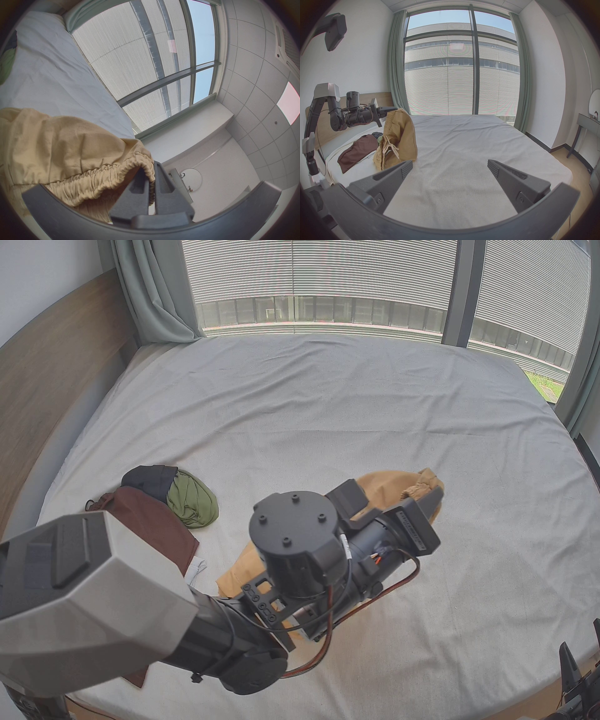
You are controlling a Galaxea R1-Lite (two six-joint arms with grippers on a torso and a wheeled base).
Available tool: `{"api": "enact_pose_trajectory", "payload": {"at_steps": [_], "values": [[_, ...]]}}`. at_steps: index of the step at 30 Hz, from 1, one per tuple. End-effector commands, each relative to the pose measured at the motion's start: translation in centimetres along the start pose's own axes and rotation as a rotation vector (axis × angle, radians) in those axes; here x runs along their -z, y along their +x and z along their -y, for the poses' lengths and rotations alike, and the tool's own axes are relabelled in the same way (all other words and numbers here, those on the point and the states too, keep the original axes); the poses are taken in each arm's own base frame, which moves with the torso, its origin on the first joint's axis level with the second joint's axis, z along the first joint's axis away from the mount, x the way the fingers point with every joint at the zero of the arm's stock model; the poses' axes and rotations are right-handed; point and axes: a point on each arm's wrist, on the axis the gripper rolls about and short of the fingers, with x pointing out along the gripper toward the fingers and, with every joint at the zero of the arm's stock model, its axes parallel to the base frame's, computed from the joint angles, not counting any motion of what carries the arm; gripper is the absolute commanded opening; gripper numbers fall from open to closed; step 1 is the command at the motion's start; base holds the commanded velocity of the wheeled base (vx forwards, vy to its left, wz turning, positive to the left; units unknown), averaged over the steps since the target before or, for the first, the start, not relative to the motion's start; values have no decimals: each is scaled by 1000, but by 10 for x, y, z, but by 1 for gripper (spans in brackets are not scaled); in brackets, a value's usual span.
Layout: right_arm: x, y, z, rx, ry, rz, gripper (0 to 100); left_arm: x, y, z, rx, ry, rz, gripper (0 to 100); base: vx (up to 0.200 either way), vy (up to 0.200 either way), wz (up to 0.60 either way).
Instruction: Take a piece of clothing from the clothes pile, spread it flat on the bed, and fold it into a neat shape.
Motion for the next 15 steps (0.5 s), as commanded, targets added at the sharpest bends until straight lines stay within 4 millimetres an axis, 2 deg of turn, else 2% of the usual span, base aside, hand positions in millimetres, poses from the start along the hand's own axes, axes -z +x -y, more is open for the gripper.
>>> {"api": "enact_pose_trajectory", "payload": {"at_steps": [1, 4, 8, 10, 11, 14, 15], "values": [[5, 0, 0, -1, 1, -2, 100, 17, 11, 8, 53, -13, -42, 0, 0, 0, 0], [5, 0, 0, -1, -1, -2, 100, 20, 23, 35, 124, -46, -56, 0, 0, 0, 0], [5, 0, 0, -1, 1, 0, 100, 17, 30, 53, 172, -55, -44, 0, 0, 0, 0], [5, 0, 0, -1, 1, -2, 100, 13, 35, 81, 259, -72, -26, 0, 0, 0, 0], [5, 0, 0, -1, 1, -2, 100, 13, 36, 83, 267, -74, -27, 0, 0, 0, 0], [5, 0, 0, -1, -1, -2, 100, -4, 40, 125, 362, -112, -2, 0, 0, 0, 0], [5, 0, 0, -1, 1, -2, 100, -8, 40, 132, 373, -123, 5, 0, 0, 0, 0]]}}
